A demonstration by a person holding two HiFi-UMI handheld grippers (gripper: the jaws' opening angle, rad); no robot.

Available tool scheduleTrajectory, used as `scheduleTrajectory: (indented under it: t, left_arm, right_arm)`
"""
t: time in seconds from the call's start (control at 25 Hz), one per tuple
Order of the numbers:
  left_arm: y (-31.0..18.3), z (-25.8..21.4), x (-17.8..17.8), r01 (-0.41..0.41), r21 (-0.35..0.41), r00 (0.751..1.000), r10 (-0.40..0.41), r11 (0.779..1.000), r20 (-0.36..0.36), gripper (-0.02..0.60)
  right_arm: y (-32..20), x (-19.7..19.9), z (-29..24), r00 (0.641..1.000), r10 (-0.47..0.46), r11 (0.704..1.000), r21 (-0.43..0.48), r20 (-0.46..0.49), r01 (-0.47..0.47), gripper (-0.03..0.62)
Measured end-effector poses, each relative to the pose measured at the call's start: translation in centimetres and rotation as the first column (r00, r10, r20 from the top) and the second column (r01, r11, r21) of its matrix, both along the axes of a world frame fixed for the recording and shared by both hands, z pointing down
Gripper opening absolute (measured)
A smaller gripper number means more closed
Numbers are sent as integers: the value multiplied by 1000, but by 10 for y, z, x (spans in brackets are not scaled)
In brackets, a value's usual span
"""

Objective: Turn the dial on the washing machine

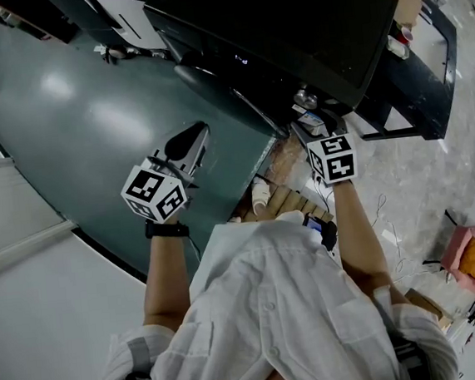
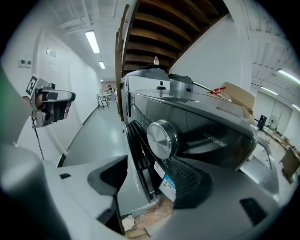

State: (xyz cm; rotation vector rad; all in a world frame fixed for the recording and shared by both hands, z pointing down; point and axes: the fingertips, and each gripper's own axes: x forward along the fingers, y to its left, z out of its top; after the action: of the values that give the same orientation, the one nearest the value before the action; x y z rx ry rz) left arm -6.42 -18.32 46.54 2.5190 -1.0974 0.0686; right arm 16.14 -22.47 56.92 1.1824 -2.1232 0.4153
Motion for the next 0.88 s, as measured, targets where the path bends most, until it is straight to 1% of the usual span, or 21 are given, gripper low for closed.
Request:
scheduleTrajectory:
  t: [0.16, 0.28, 0.32, 0.4, 0.48, 0.56, 0.64, 0.72, 0.8, 0.84, 0.88]
  left_arm:
    - [-2, 1, 3, -3, -2, 1000, 3, 1000, -1, 29]
    - [-2, 2, 4, -2, -2, 1000, 2, 1000, -3, 29]
    - [-2, 2, 4, 0, -1, 1000, 0, 1000, -5, 29]
    - [-2, 2, 2, 5, 0, 1000, -5, 1000, -8, 29]
    - [-3, 1, 1, 10, -1, 1000, -10, 1000, -10, 29]
    - [-3, 1, -1, 15, 0, 1000, -15, 1000, -11, 29]
    - [-3, 0, -2, 19, 3, 1000, -19, 1000, -13, 29]
    - [-2, 0, -2, 20, 5, 1000, -20, 1000, -14, 29]
    - [0, 0, -2, 19, 4, 1000, -19, 1000, -16, 29]
    - [0, 0, -2, 19, 2, 1000, -19, 1000, -17, 29]
    - [1, 1, -3, 21, 1, 1000, -21, 1000, -18, 29]
  right_arm:
    - [0, -6, 10, 1000, -18, 999, -33, 6, 18, 302]
    - [4, -8, 12, 1000, -14, 998, -57, 25, 15, 291]
    - [9, -11, 13, 999, -28, 997, -74, 24, 29, 296]
    - [19, -26, 9, 995, -98, 992, -81, 11, 99, 291]
    - [20, -50, -12, 982, -189, 982, -22, -15, 189, 280]
    - [6, -69, -41, 971, -235, 968, 75, -44, 238, 269]
    - [-12, -73, -56, 970, -229, 962, 133, -79, 238, 268]
    - [-23, -62, -52, 962, -214, 961, 141, -173, 239, 276]
    - [-24, -48, -42, 937, -210, 956, 142, -278, 256, 281]
    - [-22, -42, -40, 930, -205, 955, 147, -304, 258, 269]
    - [-19, -38, -40, 929, -196, 956, 150, -313, 252, 284]
